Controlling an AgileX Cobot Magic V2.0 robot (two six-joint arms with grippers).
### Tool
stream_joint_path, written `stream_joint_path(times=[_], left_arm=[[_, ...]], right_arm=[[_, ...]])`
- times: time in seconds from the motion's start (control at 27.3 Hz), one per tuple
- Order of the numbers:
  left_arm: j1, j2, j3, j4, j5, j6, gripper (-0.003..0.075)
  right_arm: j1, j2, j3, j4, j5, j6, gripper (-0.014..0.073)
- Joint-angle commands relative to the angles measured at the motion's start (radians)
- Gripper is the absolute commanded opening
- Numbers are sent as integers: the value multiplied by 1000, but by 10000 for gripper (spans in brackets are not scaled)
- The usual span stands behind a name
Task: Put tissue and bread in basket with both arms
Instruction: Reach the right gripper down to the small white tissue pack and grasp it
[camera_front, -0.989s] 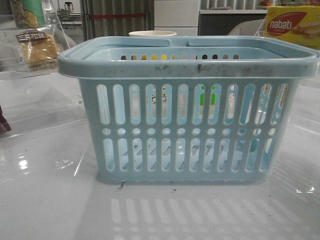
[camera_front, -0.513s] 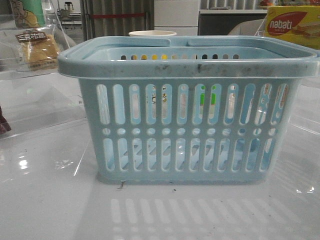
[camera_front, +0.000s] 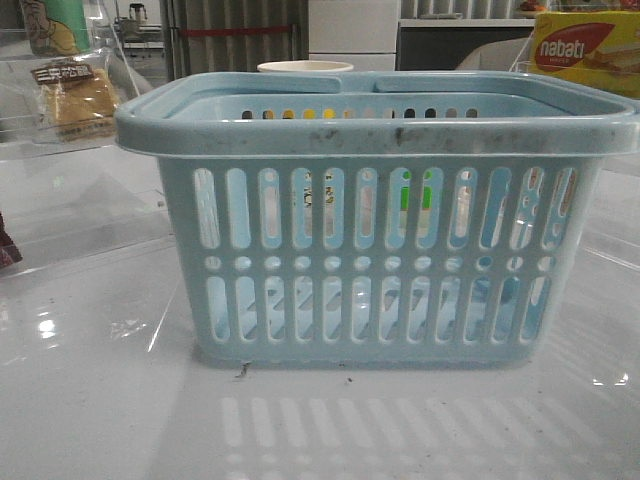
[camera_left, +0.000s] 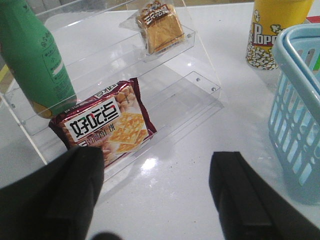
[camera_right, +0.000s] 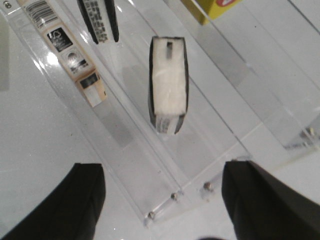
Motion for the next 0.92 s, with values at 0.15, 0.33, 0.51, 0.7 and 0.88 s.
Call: stream_joint_path(times=[0.15, 0.33, 0.51, 0.7, 0.88], left_arm=[[-8, 9, -28, -7, -78, -6, 508], [-8, 9, -28, -7, -78, -6, 508], [-8, 9, -28, -7, -78, -6, 508], [-8, 9, -28, -7, -78, -6, 508], [-8, 9, -28, -7, -78, -6, 508]], right_arm=[[-6, 70, -127, -15, -88, 1, 593], [-6, 107, -137, -16, -143, 1, 593], [-6, 130, -137, -19, -181, 1, 591], [-6, 138, -137, -19, -190, 1, 472], [-6, 138, -137, -19, -196, 1, 281]])
